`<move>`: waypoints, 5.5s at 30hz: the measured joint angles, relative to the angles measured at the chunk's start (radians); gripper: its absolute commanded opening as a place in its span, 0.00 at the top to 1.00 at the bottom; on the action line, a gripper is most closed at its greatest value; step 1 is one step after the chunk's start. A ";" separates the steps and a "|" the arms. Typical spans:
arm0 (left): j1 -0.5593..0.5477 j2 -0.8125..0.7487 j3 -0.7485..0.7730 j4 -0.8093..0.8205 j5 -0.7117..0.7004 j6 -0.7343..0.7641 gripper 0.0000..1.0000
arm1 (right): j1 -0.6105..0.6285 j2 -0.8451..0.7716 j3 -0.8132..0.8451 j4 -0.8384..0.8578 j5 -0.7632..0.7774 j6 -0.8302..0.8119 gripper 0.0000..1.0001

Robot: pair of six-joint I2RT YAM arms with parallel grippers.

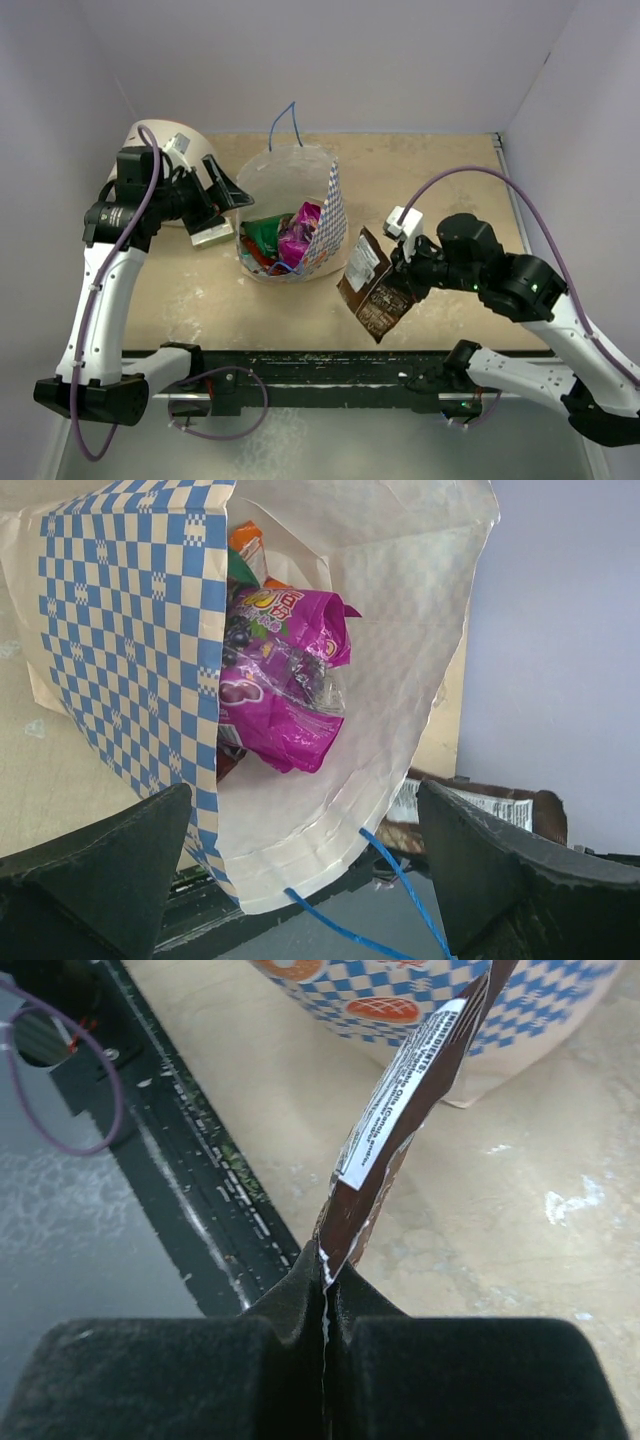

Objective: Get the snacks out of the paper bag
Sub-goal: Place the snack at the center of the board, then take out the snack from the paper bag.

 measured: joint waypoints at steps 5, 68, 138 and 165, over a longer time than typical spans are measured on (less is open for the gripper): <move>0.000 0.015 0.000 0.008 -0.011 0.015 0.03 | 0.000 0.074 0.068 -0.055 -0.079 0.000 1.00; 0.009 0.220 0.259 0.063 -0.053 0.208 0.01 | -0.585 0.464 0.208 0.453 -0.165 0.301 0.05; -0.168 0.446 0.246 0.665 0.219 -0.014 1.00 | -0.031 0.411 0.233 0.335 -0.333 -0.292 0.33; -0.177 0.338 0.192 0.595 0.195 -0.056 1.00 | 0.222 0.777 0.000 0.954 0.162 -0.026 0.50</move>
